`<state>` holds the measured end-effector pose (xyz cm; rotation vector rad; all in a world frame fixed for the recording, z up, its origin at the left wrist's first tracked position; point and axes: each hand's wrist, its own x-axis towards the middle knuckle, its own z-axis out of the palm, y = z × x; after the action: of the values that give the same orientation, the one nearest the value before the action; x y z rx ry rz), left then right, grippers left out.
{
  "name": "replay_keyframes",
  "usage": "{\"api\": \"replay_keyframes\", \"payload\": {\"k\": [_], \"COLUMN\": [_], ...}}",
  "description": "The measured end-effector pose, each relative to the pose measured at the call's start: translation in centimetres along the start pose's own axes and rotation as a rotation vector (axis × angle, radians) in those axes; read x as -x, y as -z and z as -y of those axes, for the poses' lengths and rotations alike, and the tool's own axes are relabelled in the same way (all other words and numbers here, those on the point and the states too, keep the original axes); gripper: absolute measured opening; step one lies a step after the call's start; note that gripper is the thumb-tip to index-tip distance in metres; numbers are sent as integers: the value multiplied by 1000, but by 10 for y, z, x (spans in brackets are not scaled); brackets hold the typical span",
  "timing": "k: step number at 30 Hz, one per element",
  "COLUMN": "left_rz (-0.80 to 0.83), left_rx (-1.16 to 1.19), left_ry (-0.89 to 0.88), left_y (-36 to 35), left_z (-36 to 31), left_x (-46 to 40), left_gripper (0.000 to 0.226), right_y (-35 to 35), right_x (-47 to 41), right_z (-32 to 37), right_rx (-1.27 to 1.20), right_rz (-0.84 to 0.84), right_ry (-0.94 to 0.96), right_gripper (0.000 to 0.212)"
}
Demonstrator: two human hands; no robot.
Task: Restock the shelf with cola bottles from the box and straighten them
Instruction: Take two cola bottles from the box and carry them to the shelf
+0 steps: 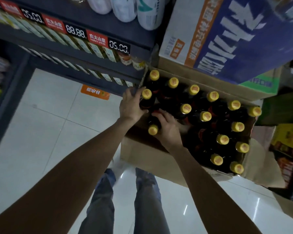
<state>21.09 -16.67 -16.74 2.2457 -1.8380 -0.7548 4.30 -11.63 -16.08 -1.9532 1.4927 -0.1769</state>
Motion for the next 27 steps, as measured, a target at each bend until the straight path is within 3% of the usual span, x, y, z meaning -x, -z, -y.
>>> {"api": "replay_keyframes", "payload": {"k": [3, 5, 8, 10, 13, 18, 23, 27], "left_rz": [-92, -126, -174, -220, -202, -234, -385, -520], "left_rx": [-95, -113, -43, 123, 547, 1066, 1179, 1124], "left_ry": [-68, -126, -224, -244, -101, 117, 139, 182], "left_y": [-2, 1, 8, 20, 55, 129, 195, 236], "left_z": [3, 6, 15, 15, 9, 20, 74, 155], "left_x": [-2, 2, 18, 37, 78, 168, 276, 381], "left_gripper": [74, 72, 71, 71, 74, 83, 72, 66], "right_y": [-15, -20, -6, 15, 53, 106, 115, 84], "right_x": [-4, -4, -3, 1, 25, 92, 150, 185], "right_z": [-1, -1, 2, 7, 31, 115, 215, 310], "right_rx": [80, 103, 10, -156, -253, -379, -569, -726], "right_rz": [206, 242, 126, 4, -150, -325, -322, -251], "right_ry": [-13, -15, -14, -130, -221, -118, -40, 56], "right_gripper": [69, 68, 68, 68, 63, 60, 56, 27]}}
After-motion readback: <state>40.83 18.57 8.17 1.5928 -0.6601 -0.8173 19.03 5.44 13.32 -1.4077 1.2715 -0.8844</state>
